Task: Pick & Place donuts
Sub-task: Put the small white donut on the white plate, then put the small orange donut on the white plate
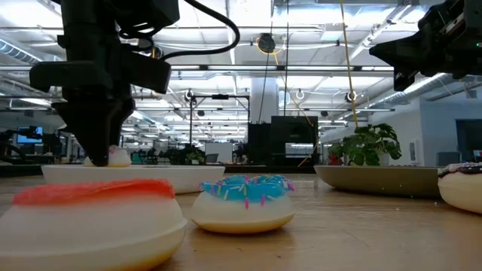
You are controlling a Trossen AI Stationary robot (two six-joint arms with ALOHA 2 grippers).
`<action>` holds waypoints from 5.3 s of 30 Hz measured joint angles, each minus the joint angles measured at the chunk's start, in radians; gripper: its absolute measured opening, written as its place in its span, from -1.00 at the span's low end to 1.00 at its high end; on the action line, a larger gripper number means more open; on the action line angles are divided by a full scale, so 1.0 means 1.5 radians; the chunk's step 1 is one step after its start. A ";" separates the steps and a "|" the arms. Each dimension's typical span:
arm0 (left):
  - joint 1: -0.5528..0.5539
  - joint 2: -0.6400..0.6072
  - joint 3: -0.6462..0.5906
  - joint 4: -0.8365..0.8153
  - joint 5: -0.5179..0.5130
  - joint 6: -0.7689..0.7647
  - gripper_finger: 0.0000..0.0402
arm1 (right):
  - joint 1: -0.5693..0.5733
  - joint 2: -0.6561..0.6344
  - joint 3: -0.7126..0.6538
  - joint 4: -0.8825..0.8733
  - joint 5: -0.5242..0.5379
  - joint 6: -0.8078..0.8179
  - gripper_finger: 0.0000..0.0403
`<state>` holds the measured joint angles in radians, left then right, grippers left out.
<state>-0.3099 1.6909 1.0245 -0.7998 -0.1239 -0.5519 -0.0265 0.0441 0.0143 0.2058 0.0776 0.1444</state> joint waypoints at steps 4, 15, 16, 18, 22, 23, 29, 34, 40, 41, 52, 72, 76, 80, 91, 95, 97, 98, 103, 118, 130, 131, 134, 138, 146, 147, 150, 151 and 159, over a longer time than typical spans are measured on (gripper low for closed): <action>0.000 0.000 0.000 0.006 -0.002 0.009 0.00 | 0.000 0.000 0.000 0.000 0.000 0.000 -1.00; 0.001 0.000 0.000 0.007 -0.003 0.047 0.00 | 0.000 0.000 0.000 0.000 0.000 0.000 -1.00; 0.001 0.000 0.000 0.008 -0.003 0.049 0.00 | 0.000 0.000 0.000 0.000 0.000 0.000 -1.00; 0.001 0.000 0.000 0.008 -0.005 0.056 0.00 | 0.000 0.000 0.000 0.000 0.000 0.000 -1.00; 0.001 0.000 0.000 0.008 -0.005 0.056 0.00 | 0.000 0.000 0.000 0.000 0.000 0.000 -1.00; 0.002 0.000 0.000 0.008 -0.005 0.055 0.00 | 0.000 0.000 0.000 0.000 0.000 0.000 -1.00; 0.001 0.000 0.000 0.010 0.007 0.073 0.00 | 0.000 0.000 0.000 0.000 0.000 0.000 -1.00; -0.001 0.000 0.000 0.012 0.008 0.084 0.00 | 0.000 0.000 0.000 0.000 0.000 0.000 -1.00; 0.001 0.000 0.000 0.008 0.001 0.104 0.00 | 0.000 0.000 0.000 0.000 0.000 0.000 -1.00; 0.001 0.000 0.000 0.008 -0.001 0.107 0.00 | 0.000 0.000 0.000 0.000 0.000 0.000 -1.00; 0.002 0.000 0.000 0.002 0.016 0.110 0.00 | 0.000 0.000 0.000 0.000 0.000 -0.002 -1.00; 0.002 0.000 0.000 0.000 0.026 0.080 0.16 | 0.000 0.000 0.000 0.000 0.000 -0.002 -1.00; 0.002 0.000 0.000 -0.005 0.018 0.069 0.36 | 0.000 0.000 0.000 0.000 0.000 -0.002 -1.00; 0.002 0.000 0.000 -0.007 0.000 0.065 0.50 | 0.000 0.000 0.000 0.000 0.000 -0.002 -1.00; 0.008 0.000 0.028 -0.008 -0.005 0.091 0.57 | 0.000 0.000 0.000 0.001 0.000 -0.002 -1.00; 0.006 0.000 0.088 -0.008 -0.004 0.098 0.57 | 0.000 0.000 0.000 0.005 0.000 -0.002 -1.00; 0.002 0.000 0.127 -0.007 -0.004 0.095 0.56 | 0.000 0.000 0.000 0.004 0.000 -0.002 -1.00; -0.001 0.000 0.147 -0.007 -0.004 0.092 0.55 | 0.000 0.000 0.000 0.004 0.000 -0.002 -1.00; -0.022 0.006 0.209 -0.025 -0.008 0.084 0.30 | 0.000 0.000 0.000 0.004 0.000 -0.002 -1.00; -0.066 0.219 0.416 -0.124 0.114 0.227 -0.90 | 0.000 0.000 0.000 0.005 0.000 -0.002 -1.00; -0.070 0.286 0.434 -0.114 0.082 0.228 -0.97 | 0.000 0.000 0.000 0.004 0.000 -0.002 -1.00; -0.071 0.287 0.434 -0.112 0.080 0.231 -0.98 | 0.000 0.000 0.000 0.004 0.000 -0.002 -1.00; -0.074 0.288 0.434 -0.114 0.054 0.229 -0.96 | 0.000 0.000 0.000 0.004 0.000 -0.002 -1.00; -0.074 0.288 0.434 -0.113 0.051 0.213 -0.92 | 0.000 0.000 0.000 0.004 0.000 -0.002 -1.00; -0.076 0.288 0.434 -0.111 0.047 0.205 -0.94 | 0.000 0.000 0.000 0.004 0.000 -0.002 -1.00; -0.078 0.288 0.434 -0.112 0.047 0.202 -0.93 | 0.000 0.000 0.000 0.004 0.000 -0.002 -1.00; -0.084 0.288 0.434 -0.109 0.058 0.170 -0.90 | 0.000 0.000 0.000 0.004 0.000 -0.006 -1.00; -0.087 0.288 0.434 -0.108 0.070 0.159 -0.91 | 0.000 0.000 0.000 0.004 0.000 -0.007 -1.00; -0.115 0.288 0.482 -0.110 0.105 0.115 -0.95 | 0.000 0.000 0.000 0.005 0.000 -0.007 -1.00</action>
<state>-0.4826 2.1231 1.7470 -0.9645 0.0334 -0.3789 -0.0265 0.0444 0.0146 0.2127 0.0776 0.1333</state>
